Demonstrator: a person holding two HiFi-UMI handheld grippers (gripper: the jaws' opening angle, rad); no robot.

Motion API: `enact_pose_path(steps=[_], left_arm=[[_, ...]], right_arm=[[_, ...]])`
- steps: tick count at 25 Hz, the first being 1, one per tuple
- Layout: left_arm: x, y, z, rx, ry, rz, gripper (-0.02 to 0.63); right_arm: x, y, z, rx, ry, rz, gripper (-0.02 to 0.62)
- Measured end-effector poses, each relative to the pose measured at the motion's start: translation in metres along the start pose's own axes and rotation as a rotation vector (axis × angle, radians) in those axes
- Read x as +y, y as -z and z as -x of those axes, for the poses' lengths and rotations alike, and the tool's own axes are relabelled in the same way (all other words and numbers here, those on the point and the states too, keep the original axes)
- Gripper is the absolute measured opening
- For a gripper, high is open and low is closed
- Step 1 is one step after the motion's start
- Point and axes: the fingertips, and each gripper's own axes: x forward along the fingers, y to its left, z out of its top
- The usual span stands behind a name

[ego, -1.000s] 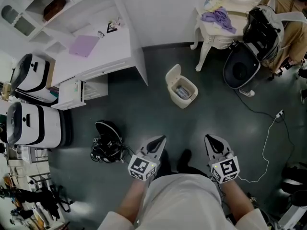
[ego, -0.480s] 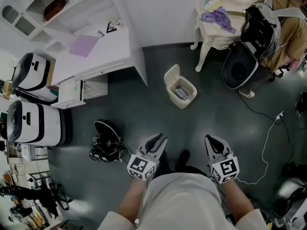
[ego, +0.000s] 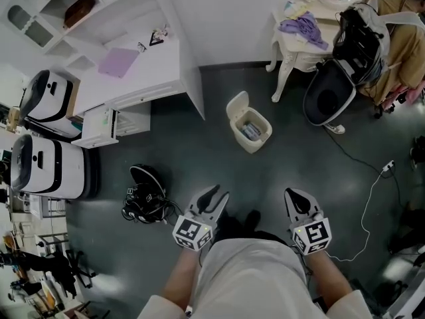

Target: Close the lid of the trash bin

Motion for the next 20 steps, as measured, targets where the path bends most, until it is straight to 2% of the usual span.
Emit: enact_pose_path(steps=[10, 20], left_arm=[[0.029, -0.005, -0.015, 0.013, -0.028, 0.014, 0.153], [0.095, -0.032, -0.076, 0.057, 0.017, -0.004, 0.153]], right_arm=[[-0.020, -0.002, -0.030, 0.024, 0.003, -0.017, 0.012], [-0.064, -0.026, -0.105, 0.070, 0.040, -0.039, 0.012]])
